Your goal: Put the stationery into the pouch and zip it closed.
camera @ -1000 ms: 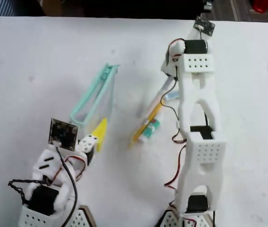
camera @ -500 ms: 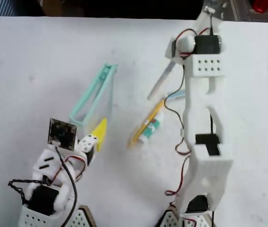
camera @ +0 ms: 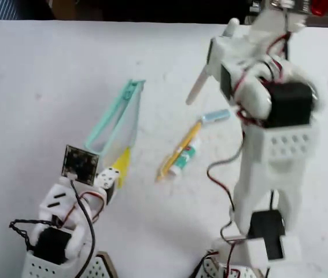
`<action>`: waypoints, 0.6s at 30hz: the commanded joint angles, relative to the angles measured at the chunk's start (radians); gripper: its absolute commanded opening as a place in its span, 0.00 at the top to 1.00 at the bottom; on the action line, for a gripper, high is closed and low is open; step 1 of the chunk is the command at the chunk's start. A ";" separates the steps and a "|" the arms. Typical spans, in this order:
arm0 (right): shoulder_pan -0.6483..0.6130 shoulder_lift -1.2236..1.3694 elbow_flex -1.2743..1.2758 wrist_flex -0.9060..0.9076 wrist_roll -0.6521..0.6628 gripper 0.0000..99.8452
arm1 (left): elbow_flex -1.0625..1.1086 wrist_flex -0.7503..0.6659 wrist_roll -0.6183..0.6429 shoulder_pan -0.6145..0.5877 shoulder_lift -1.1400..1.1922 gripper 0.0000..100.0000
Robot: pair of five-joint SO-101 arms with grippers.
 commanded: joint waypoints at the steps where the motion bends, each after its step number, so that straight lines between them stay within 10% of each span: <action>1: -0.013 -0.107 -0.043 -0.005 0.014 0.98 | -0.029 0.005 -0.011 0.027 0.002 0.80; 18: -0.325 -0.262 -0.034 -0.004 0.014 0.98 | -0.002 0.003 -0.117 0.133 0.002 0.80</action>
